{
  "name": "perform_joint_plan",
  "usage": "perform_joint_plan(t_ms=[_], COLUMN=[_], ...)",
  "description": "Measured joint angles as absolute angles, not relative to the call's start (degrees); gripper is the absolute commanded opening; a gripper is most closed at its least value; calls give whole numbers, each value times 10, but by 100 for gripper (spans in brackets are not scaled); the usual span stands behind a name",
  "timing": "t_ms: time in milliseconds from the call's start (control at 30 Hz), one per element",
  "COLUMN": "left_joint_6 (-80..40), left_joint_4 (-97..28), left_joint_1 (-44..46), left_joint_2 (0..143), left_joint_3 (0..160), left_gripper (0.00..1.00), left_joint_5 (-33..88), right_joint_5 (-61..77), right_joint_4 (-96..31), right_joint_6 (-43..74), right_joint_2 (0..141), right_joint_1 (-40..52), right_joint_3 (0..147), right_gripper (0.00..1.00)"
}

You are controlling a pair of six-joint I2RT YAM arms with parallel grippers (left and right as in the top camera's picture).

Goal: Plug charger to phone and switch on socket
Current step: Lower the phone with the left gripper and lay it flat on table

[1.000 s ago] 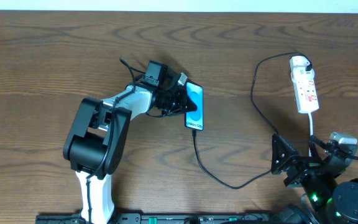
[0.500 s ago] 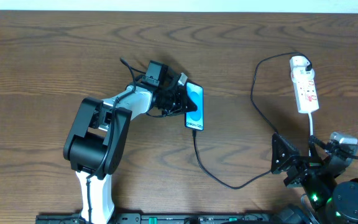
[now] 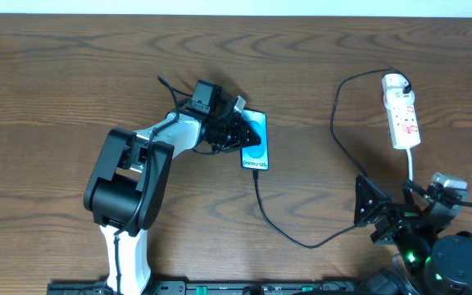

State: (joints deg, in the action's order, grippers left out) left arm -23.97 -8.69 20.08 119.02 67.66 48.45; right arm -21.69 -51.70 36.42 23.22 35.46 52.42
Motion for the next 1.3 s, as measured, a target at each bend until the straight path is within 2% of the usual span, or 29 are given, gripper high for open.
perform_joint_plan(t_ms=[67,133,200,333,833,933,1300], left_joint_6=[-241,-240,-240,-241,-240,-242,-239], left_joint_4=[-86,-85,-87,-95,-119,-119,-132], left_joint_1=[201,201,201,201,203,203,203], left_joint_2=[1190,1190,1190,1190,1176,1174,1166], left_joint_3=[677,679,682,692,702,702,712], left_gripper=[47,50,63,71,73,98,98], left_joint_5=[488,493,493,494,428,425,410], right_joint_5=[-217,-216,-216,-217,-217,-217,-217], right_joint_4=[-512,-511,-509,-502,-500,-500,-499], right_joint_6=[367,371,375,381,384,384,386], right_joint_2=[232,232,232,232,232,232,232], right_joint_1=[355,355,355,355,355,355,355], right_joint_3=[517,512,511,511,511,511,511], right_gripper=[99,99,99,99,99,99,99])
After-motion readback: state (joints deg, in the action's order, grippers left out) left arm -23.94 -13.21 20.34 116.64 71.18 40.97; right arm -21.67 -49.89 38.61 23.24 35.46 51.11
